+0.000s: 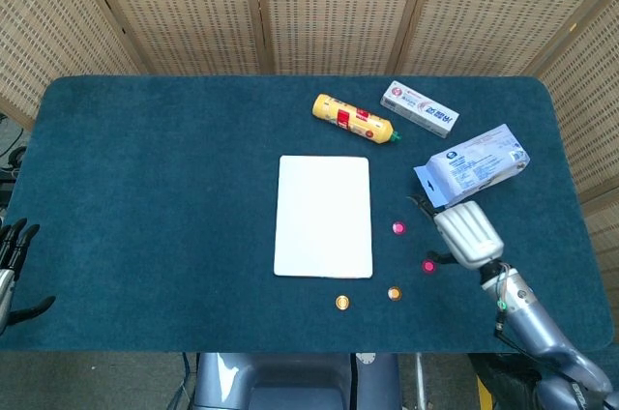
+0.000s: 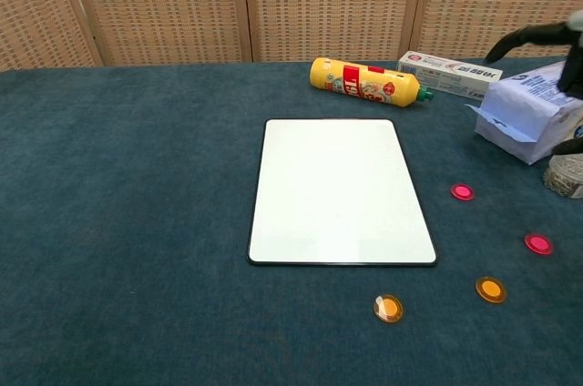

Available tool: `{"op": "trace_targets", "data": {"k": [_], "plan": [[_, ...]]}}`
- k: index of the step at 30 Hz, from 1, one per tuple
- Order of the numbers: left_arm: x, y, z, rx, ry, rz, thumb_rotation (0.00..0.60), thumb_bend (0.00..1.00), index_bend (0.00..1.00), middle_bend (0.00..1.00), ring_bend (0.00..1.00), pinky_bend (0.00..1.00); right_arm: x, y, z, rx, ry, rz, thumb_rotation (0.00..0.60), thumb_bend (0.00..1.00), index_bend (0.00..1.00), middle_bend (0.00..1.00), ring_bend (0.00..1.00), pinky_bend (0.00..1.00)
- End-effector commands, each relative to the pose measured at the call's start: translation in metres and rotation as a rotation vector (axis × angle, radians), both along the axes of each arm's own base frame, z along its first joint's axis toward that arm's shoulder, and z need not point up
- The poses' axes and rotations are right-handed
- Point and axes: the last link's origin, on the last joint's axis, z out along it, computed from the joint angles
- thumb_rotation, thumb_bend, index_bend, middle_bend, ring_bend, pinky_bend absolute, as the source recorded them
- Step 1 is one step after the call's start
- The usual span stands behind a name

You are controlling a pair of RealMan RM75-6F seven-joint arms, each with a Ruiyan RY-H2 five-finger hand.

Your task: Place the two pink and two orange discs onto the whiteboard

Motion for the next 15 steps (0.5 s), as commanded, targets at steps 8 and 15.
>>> {"op": "trace_targets", "data": {"k": [8, 15], "plan": [[-0.003, 0.01, -0.001, -0.019, 0.001, 0.031, 0.6, 0.0, 0.0, 0.0, 0.0, 0.0, 0.027, -0.061, -0.101, 0.102, 0.09, -0.157, 0.6, 0.26, 0.33, 0.99, 0.92, 1.0], [-0.004, 0.014, 0.0, -0.023, -0.008, 0.041, 0.6, 0.0, 0.0, 0.0, 0.0, 0.0, 0.02, -0.066, -0.117, 0.092, 0.146, -0.222, 0.6, 0.34, 0.33, 0.99, 0.92, 1.0]]}}
